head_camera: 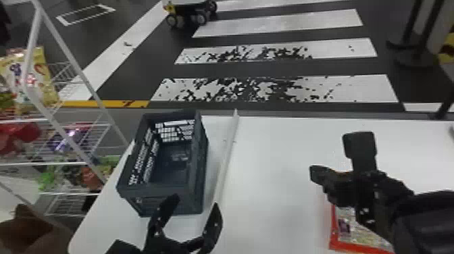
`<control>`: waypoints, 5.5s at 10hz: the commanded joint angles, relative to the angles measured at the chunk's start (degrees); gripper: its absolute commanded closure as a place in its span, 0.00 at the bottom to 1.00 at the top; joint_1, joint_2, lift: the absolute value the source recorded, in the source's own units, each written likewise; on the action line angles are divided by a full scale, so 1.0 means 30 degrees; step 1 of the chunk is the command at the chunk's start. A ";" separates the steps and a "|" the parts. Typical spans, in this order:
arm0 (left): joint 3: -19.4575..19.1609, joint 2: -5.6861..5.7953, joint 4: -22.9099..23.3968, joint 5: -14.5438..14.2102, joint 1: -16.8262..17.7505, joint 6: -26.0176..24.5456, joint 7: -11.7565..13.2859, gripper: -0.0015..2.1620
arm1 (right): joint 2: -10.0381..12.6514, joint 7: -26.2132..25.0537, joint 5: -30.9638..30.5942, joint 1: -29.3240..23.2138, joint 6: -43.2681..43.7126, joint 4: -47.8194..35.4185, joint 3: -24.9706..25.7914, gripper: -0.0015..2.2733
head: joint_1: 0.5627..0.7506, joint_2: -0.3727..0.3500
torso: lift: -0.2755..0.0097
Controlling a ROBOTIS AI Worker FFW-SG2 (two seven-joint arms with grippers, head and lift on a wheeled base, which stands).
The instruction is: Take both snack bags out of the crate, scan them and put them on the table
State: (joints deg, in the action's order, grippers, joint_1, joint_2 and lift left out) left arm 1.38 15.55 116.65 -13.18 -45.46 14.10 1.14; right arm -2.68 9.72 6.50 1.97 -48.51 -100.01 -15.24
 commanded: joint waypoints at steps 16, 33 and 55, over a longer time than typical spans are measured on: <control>0.1006 0.0176 -0.0505 0.0029 0.0943 -0.0176 0.0029 0.06 | -0.1333 0.1330 0.2315 -0.7191 -0.3506 -0.9407 1.0704 0.01 | 0.70 0.37 | 0.64; 0.0772 0.0323 -0.1179 -0.0440 0.0708 0.0293 0.0088 0.07 | -0.3472 0.3498 -0.0908 -0.5785 -0.2803 -0.3753 0.9620 0.06 | 0.70 0.23 | 0.64; 0.0977 0.0704 -0.1472 -0.0850 0.1148 0.0234 0.0117 0.07 | -0.1011 0.1710 0.1114 -0.8714 -1.0830 -1.2571 0.9796 0.99 | 0.70 0.35 | 0.64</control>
State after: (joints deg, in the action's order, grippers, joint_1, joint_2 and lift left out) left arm 4.27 17.66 112.23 -15.73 -42.02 14.84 1.49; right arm -6.21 14.85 9.76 -24.16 -79.85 -136.79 14.44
